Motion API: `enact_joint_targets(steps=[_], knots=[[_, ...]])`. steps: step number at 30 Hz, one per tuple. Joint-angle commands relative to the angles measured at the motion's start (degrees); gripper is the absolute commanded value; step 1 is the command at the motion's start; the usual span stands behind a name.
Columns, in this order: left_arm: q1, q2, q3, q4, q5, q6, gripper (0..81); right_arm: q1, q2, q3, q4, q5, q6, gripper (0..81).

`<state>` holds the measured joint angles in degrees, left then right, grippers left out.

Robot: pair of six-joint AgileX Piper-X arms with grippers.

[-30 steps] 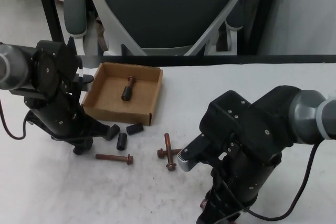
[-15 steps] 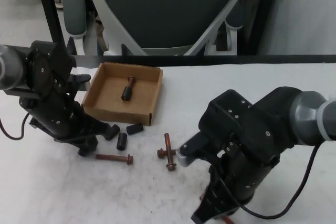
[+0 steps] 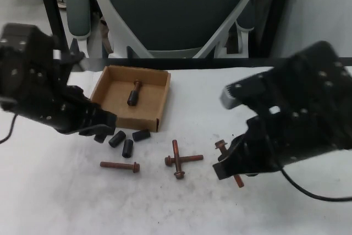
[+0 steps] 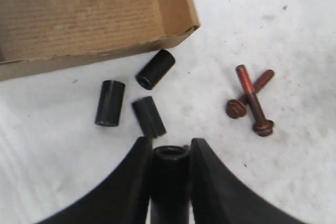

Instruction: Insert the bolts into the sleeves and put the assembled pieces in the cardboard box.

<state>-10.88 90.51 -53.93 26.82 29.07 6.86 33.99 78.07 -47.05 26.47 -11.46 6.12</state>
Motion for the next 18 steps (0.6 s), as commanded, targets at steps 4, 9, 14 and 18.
enact_joint_targets(steps=[4, 9, 14, 18], knots=[[-1.07, -14.81, 11.84, -9.69, 4.90, -0.40, 0.8, -0.26, -7.57, 5.19, -7.09, -2.08, 5.76, 0.3], [-2.69, -28.38, 22.29, -16.69, 7.22, -5.51, 0.8, -0.26, -15.70, 10.87, -13.96, -3.47, 10.22, 0.3], [-5.19, -42.61, 32.17, -21.73, 6.99, -13.65, 0.8, 0.26, -23.81, 15.55, -21.30, -5.65, 13.99, 0.3], [-7.81, -52.81, 37.51, -23.33, 6.99, -15.92, 0.8, 2.68, -29.29, 19.73, -27.95, -5.77, 18.08, 0.3]])
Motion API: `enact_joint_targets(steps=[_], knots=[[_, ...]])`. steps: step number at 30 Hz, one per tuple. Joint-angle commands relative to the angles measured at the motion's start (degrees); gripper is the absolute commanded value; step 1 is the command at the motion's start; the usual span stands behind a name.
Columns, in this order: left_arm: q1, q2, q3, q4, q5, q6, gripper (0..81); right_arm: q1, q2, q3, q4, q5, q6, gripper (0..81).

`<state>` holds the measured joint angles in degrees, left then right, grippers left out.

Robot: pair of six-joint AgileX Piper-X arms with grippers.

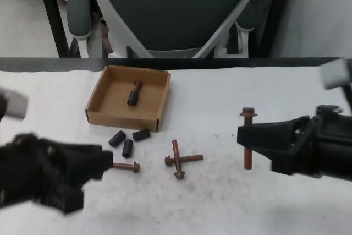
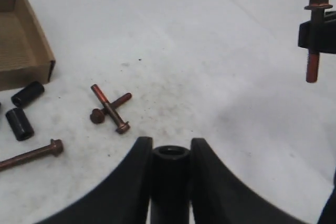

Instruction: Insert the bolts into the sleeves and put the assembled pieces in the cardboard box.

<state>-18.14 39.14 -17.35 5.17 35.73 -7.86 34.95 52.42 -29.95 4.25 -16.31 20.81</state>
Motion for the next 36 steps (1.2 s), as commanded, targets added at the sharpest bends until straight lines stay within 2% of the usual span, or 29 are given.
enact_joint_targets(steps=[1, 6, 10, 13, 18, 23, 36], knots=[[-1.36, -3.88, 1.85, -1.58, 0.43, -1.21, 0.8, 2.61, -4.62, 3.59, -7.97, -1.20, 5.31, 0.3], [-5.49, -11.66, 7.46, -1.95, 1.98, 1.58, 0.8, 8.37, -5.67, 7.68, -17.87, -2.10, 12.56, 0.3], [-9.51, -13.00, 10.41, -7.61, 3.34, 4.63, 0.8, 12.94, -5.51, 8.06, -20.51, -1.96, 12.71, 0.3], [-12.36, -13.00, 11.10, -8.54, 1.17, 10.29, 0.8, 14.91, -5.51, 8.06, -20.58, -1.96, 12.71, 0.3], [-14.95, -12.07, 11.75, -8.50, -2.88, 18.89, 0.8, 15.52, -3.97, 8.06, -23.06, -2.68, 12.71, 0.3], [-15.16, -8.57, 11.72, -12.31, -3.38, 21.65, 0.8, 15.52, -0.50, 8.06, -27.34, -4.38, 12.71, 0.3], [-15.16, 5.30, 11.72, -30.52, 4.80, 20.74, 0.8, 15.52, 7.42, 4.65, -31.13, -7.16, 14.08, 0.3]])
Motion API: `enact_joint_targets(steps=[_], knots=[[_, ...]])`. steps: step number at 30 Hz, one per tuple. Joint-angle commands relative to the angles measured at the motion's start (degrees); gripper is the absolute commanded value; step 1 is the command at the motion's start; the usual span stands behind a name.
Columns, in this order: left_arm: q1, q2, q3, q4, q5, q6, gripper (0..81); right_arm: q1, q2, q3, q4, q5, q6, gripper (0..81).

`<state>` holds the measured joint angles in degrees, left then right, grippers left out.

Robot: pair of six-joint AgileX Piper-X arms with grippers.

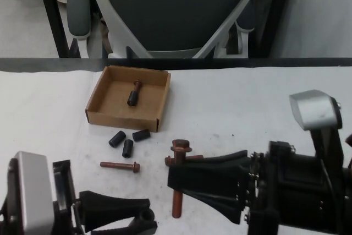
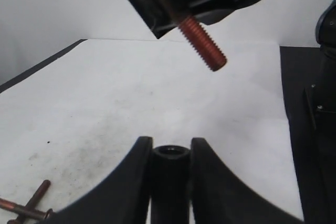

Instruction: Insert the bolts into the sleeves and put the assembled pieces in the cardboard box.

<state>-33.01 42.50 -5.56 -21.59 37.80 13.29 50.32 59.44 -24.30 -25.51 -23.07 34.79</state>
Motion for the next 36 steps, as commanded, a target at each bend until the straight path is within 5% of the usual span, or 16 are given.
enact_joint_targets(steps=[1, 36], knots=[[-0.29, 2.29, -0.07, -4.48, 2.92, -0.42, 0.8, 0.16, 0.41, -0.97, -1.37, -0.40, 0.09, 0.3], [-0.29, 2.66, -0.33, -10.03, 7.78, -12.05, 0.8, 0.16, 4.99, -4.30, -1.26, -3.90, -5.82, 0.3]])
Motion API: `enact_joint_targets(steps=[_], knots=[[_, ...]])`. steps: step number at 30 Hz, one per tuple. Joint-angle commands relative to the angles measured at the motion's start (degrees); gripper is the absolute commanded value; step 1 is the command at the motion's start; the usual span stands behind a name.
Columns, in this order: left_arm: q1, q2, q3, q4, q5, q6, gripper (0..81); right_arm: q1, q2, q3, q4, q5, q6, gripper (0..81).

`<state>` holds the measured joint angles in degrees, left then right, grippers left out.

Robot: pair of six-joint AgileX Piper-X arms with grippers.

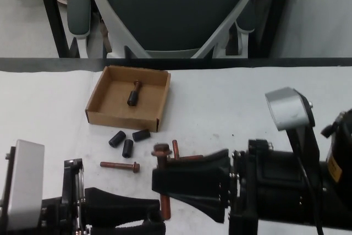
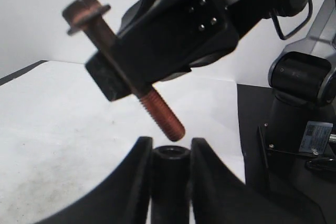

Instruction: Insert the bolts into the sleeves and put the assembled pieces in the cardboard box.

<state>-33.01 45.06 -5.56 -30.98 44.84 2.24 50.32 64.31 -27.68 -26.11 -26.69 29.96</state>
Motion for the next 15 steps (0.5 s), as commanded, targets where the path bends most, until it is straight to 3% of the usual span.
enact_joint_targets(steps=[1, 15], knots=[[-0.29, 0.11, -0.33, -0.31, 0.73, -1.00, 0.8, 0.16, 0.44, -1.21, -0.70, -0.26, -1.53, 0.3], [-0.29, 0.11, -0.33, -0.26, -2.34, -4.37, 0.8, 0.16, 1.87, -1.88, -0.70, -2.01, -5.64, 0.3]])
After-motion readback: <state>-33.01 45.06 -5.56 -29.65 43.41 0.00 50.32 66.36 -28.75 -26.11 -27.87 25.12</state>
